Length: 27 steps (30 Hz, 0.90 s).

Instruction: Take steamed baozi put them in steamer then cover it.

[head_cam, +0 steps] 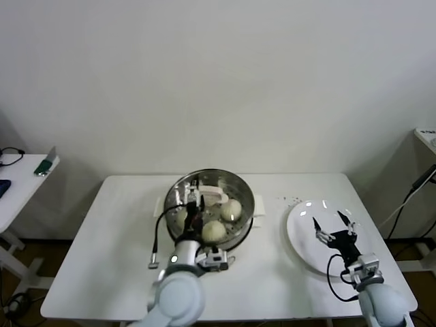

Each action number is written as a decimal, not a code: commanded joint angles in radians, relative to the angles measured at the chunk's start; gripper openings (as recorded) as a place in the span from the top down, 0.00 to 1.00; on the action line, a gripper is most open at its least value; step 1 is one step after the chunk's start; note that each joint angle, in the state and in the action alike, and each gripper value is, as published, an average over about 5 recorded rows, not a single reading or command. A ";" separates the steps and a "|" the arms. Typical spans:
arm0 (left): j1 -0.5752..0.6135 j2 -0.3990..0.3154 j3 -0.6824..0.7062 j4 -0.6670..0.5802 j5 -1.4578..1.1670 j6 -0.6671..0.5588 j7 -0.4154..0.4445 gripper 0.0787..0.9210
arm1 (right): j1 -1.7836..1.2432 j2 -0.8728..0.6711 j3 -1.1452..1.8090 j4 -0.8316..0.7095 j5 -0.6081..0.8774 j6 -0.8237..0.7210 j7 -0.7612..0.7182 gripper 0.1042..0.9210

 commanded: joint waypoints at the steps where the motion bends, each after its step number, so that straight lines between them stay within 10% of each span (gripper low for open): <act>1: 0.149 0.128 -0.176 -0.162 -0.480 -0.120 -0.256 0.12 | -0.002 0.000 -0.002 0.006 0.004 -0.014 -0.001 0.12; 6: 0.262 0.126 -0.395 -0.166 -0.789 -0.385 -0.383 0.12 | -0.006 0.001 -0.003 0.007 0.001 0.001 -0.005 0.12; 15: 0.497 -0.099 -0.861 -0.129 -1.337 -0.742 -0.352 0.12 | -0.033 0.009 -0.002 0.029 0.011 0.023 -0.019 0.12; 27: 0.567 -0.195 -0.976 0.135 -1.556 -0.928 -0.286 0.12 | -0.098 0.035 -0.004 0.065 0.058 0.089 -0.040 0.12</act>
